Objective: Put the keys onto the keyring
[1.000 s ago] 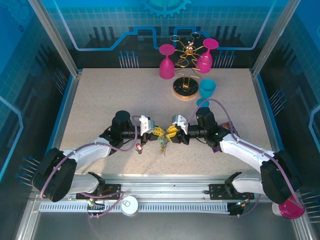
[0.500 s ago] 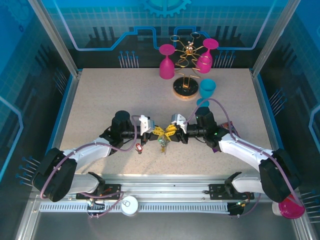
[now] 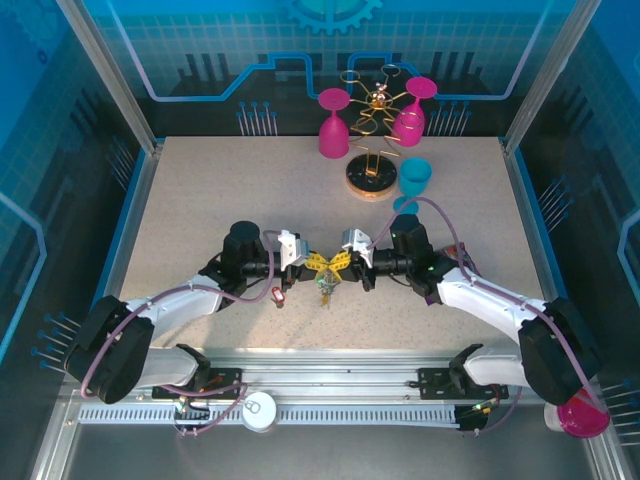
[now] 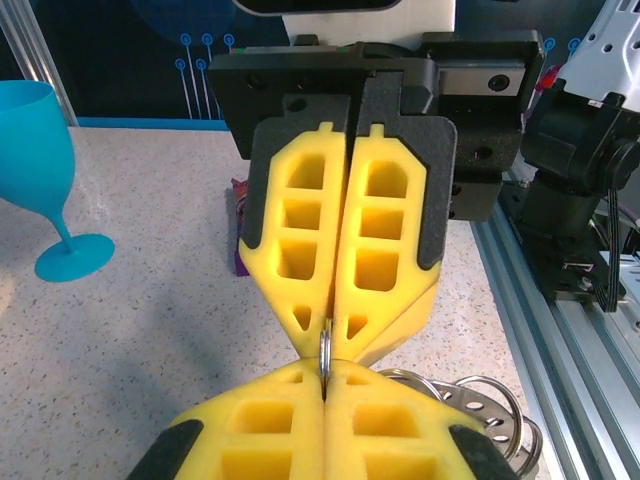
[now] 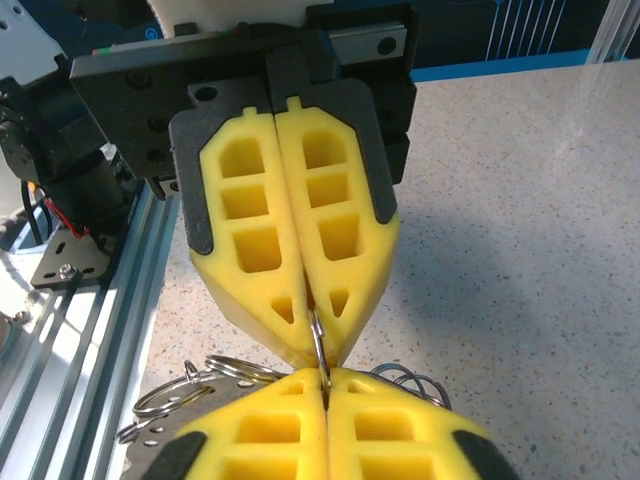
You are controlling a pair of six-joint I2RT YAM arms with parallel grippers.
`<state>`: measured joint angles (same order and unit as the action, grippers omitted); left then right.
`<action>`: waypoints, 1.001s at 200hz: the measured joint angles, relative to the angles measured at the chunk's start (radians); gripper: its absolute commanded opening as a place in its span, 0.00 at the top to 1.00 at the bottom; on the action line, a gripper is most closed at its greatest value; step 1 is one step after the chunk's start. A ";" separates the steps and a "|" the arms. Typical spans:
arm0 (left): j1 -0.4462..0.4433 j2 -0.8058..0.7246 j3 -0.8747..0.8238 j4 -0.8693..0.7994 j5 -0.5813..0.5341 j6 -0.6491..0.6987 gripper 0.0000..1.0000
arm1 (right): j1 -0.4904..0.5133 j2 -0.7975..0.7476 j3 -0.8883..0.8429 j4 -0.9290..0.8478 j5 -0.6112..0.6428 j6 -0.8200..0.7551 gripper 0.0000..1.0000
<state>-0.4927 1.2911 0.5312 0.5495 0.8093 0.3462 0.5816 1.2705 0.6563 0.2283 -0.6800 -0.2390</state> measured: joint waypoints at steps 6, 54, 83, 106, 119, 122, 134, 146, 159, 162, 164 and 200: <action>0.000 0.000 0.000 -0.003 -0.001 0.000 1.00 | 0.000 0.003 0.000 0.003 -0.002 0.005 1.00; -0.002 -0.010 0.024 -0.118 -0.004 0.075 0.86 | 0.011 0.009 0.051 -0.129 0.011 -0.059 1.00; -0.001 -0.027 0.077 -0.258 -0.024 0.154 0.86 | 0.034 0.026 0.149 -0.303 0.061 -0.160 1.00; -0.002 -0.030 0.123 -0.375 -0.039 0.217 0.88 | 0.053 0.041 0.212 -0.412 0.105 -0.227 1.00; -0.005 -0.030 0.148 -0.435 -0.048 0.251 0.90 | 0.061 0.047 0.239 -0.458 0.127 -0.257 1.00; -0.006 -0.030 0.153 -0.444 -0.051 0.256 0.90 | 0.064 0.048 0.243 -0.466 0.131 -0.264 1.00; -0.009 -0.030 0.166 -0.482 -0.056 0.277 0.92 | 0.072 0.050 0.258 -0.494 0.144 -0.283 1.00; -0.010 -0.030 0.172 -0.508 -0.057 0.292 0.96 | 0.081 0.054 0.269 -0.518 0.155 -0.297 1.00; -0.013 -0.030 0.175 -0.531 -0.058 0.309 1.00 | 0.088 0.061 0.274 -0.533 0.161 -0.307 1.00; -0.013 -0.030 0.175 -0.537 -0.058 0.311 1.00 | 0.090 0.062 0.275 -0.535 0.161 -0.309 1.00; -0.013 -0.030 0.175 -0.539 -0.058 0.312 1.00 | 0.091 0.063 0.275 -0.535 0.162 -0.310 1.00; -0.015 -0.032 0.175 -0.558 -0.066 0.336 1.00 | 0.099 0.063 0.267 -0.527 0.174 -0.301 0.69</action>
<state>-0.5079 1.2594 0.7067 -0.0090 0.7437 0.6819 0.6804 1.3331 0.9230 -0.2985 -0.5060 -0.5396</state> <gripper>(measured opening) 0.050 0.136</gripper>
